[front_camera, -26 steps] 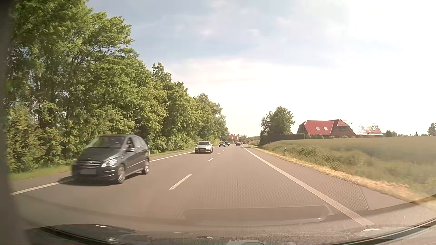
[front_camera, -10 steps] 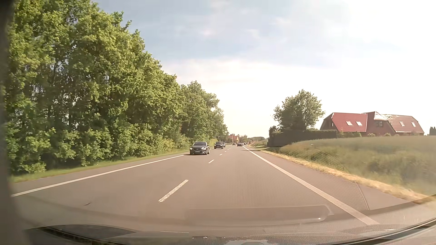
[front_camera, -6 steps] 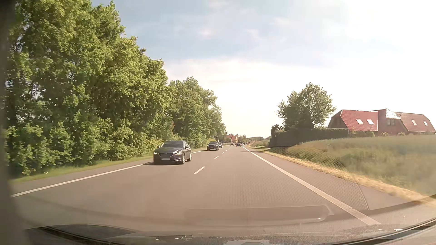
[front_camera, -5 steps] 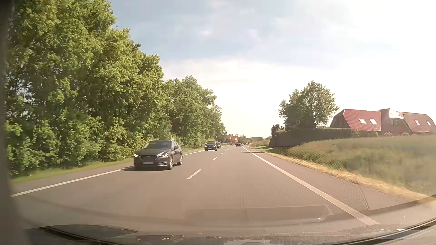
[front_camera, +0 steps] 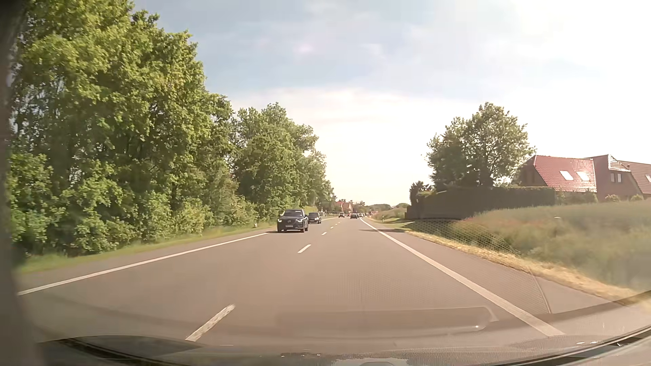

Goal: Follow the waypoints while adhering to traffic rules and regulations

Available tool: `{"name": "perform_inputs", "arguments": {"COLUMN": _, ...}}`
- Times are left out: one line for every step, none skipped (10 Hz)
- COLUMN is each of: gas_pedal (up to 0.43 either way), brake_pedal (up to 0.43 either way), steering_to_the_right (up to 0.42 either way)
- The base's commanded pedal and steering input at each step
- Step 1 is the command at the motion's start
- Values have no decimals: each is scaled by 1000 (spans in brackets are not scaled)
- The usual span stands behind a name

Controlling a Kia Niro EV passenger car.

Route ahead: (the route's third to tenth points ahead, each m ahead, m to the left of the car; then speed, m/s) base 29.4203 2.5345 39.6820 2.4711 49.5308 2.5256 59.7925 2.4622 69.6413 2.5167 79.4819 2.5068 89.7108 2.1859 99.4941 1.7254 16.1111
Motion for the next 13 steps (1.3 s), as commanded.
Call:
{"name": "perform_inputs", "arguments": {"gas_pedal": 169, "brake_pedal": 0, "steering_to_the_right": -1}}
{"name": "perform_inputs", "arguments": {"gas_pedal": 169, "brake_pedal": 0, "steering_to_the_right": -3}}
{"name": "perform_inputs", "arguments": {"gas_pedal": 169, "brake_pedal": 0, "steering_to_the_right": -4}}
{"name": "perform_inputs", "arguments": {"gas_pedal": 169, "brake_pedal": 0, "steering_to_the_right": -4}}
{"name": "perform_inputs", "arguments": {"gas_pedal": 169, "brake_pedal": 0, "steering_to_the_right": -3}}
{"name": "perform_inputs", "arguments": {"gas_pedal": 169, "brake_pedal": 0, "steering_to_the_right": -3}}
{"name": "perform_inputs", "arguments": {"gas_pedal": 169, "brake_pedal": 0, "steering_to_the_right": -2}}
{"name": "perform_inputs", "arguments": {"gas_pedal": 169, "brake_pedal": 0, "steering_to_the_right": -1}}
{"name": "perform_inputs", "arguments": {"gas_pedal": 169, "brake_pedal": 0, "steering_to_the_right": -1}}
{"name": "perform_inputs", "arguments": {"gas_pedal": 169, "brake_pedal": 0, "steering_to_the_right": -1}}
{"name": "perform_inputs", "arguments": {"gas_pedal": 169, "brake_pedal": 0, "steering_to_the_right": -1}}
{"name": "perform_inputs", "arguments": {"gas_pedal": 169, "brake_pedal": 0, "steering_to_the_right": -1}}
{"name": "perform_inputs", "arguments": {"gas_pedal": 169, "brake_pedal": 0, "steering_to_the_right": -1}}
